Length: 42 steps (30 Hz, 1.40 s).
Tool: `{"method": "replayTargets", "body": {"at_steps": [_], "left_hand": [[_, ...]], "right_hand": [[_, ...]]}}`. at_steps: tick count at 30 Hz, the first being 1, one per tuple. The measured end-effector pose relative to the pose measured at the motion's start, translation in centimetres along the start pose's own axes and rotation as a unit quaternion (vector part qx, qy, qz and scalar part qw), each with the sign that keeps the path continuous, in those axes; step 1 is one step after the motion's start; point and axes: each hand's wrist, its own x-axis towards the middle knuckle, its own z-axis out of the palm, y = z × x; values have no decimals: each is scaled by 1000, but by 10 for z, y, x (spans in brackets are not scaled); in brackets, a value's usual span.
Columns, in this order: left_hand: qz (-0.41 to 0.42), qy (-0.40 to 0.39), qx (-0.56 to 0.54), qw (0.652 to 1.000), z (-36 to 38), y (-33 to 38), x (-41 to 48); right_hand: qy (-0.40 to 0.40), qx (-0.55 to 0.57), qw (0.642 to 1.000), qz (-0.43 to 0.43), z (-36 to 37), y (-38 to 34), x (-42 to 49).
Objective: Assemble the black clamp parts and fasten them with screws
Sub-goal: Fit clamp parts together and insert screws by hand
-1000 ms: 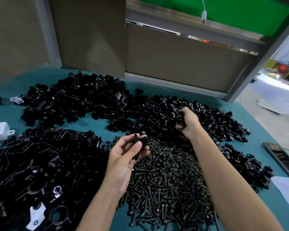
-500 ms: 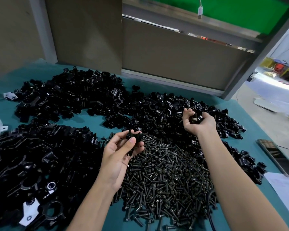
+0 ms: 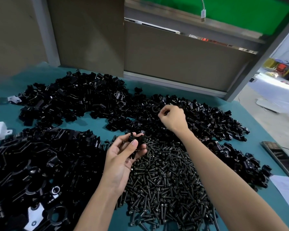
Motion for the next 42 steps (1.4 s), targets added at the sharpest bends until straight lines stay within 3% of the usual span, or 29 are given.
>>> {"method": "replayTargets", "body": {"at_steps": [4,11,14,16,19,21,23,26,33,36,39,42], "left_hand": [[2,-2,5,1000,0,-1,0],[1,-6,16,1000,-2,-2,0],[2,-6,17,1000,-3,-1,0],[1,-7,14,1000,-3,-1,0],[0,-10,12,1000,-4,-1,1],[1,-10,12,1000,-5,-2,2],[1,-16,18,1000,-6,-3,2],[6,-37,57,998,-6,-3,2],[6,-74,111,991,-3,-2,-3],[-19,-101,101,990,-2,-2,-3],[-60,-133,122,982,-1,-2,-6],[-74,-138,127,979,2,0,-10]], "right_hand": [[-54,-153,982,-96,11,-6,-3],[-2,-277,956,-100,25,-25,-1],[-16,-270,960,-78,28,-29,1],[-36,-205,978,-36,25,-28,3],[-78,44,993,73,7,-19,5],[-116,237,953,148,-9,-11,0],[-162,390,883,204,-21,2,-7],[-230,510,794,238,-33,14,-21],[-260,569,745,232,-46,11,-54],[-288,537,769,196,-48,1,-76],[-281,438,845,121,-40,-11,-101],[-195,338,919,54,-34,-17,-119]]}}
